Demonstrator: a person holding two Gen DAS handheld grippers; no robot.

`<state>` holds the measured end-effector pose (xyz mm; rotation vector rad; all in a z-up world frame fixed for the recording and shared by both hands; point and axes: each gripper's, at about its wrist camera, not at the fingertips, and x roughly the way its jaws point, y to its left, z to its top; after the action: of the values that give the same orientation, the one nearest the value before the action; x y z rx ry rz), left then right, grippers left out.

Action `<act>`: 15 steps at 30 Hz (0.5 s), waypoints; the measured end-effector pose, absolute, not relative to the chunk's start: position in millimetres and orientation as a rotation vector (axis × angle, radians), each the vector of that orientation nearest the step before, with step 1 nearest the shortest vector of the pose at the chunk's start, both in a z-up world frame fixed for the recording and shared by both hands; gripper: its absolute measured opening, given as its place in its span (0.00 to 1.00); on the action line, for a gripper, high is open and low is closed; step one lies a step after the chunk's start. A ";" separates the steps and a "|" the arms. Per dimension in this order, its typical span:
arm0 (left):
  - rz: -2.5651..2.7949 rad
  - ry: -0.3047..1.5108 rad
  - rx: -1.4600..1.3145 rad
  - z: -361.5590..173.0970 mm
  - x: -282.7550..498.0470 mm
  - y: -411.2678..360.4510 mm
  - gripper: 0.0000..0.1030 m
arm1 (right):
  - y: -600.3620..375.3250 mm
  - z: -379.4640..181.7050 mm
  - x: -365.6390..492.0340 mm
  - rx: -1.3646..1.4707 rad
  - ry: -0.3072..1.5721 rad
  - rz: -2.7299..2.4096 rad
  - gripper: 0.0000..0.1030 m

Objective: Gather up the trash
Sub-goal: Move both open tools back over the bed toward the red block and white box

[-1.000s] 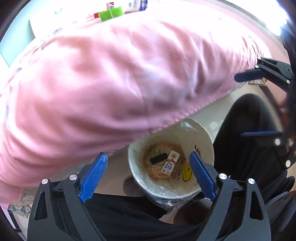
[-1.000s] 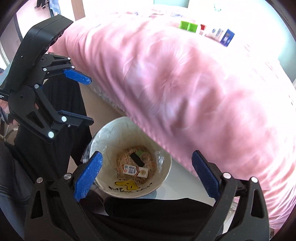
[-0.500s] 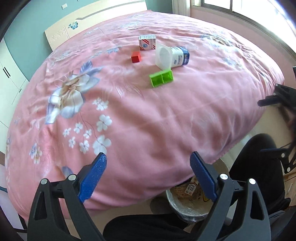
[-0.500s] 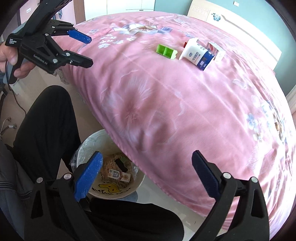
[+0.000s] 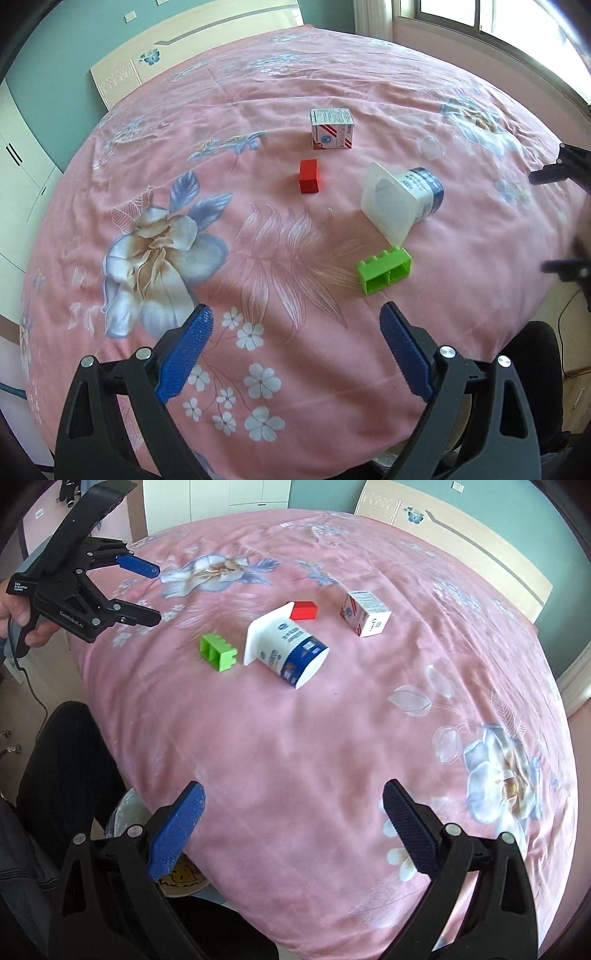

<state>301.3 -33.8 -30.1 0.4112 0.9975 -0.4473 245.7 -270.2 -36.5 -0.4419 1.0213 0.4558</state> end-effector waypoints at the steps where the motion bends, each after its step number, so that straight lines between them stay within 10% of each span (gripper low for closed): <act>1: -0.452 0.995 0.411 -30.4 308.1 -35.9 0.91 | -271.0 -36.5 249.0 -0.448 1.025 0.455 0.92; 15: -0.511 1.039 0.355 -51.3 399.3 -59.9 0.91 | -288.4 -39.9 333.1 -0.403 1.038 0.434 0.92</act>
<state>399.3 -59.9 -51.3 0.3552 1.0394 -0.5114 333.1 -288.4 -39.9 -0.4034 1.0384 0.4342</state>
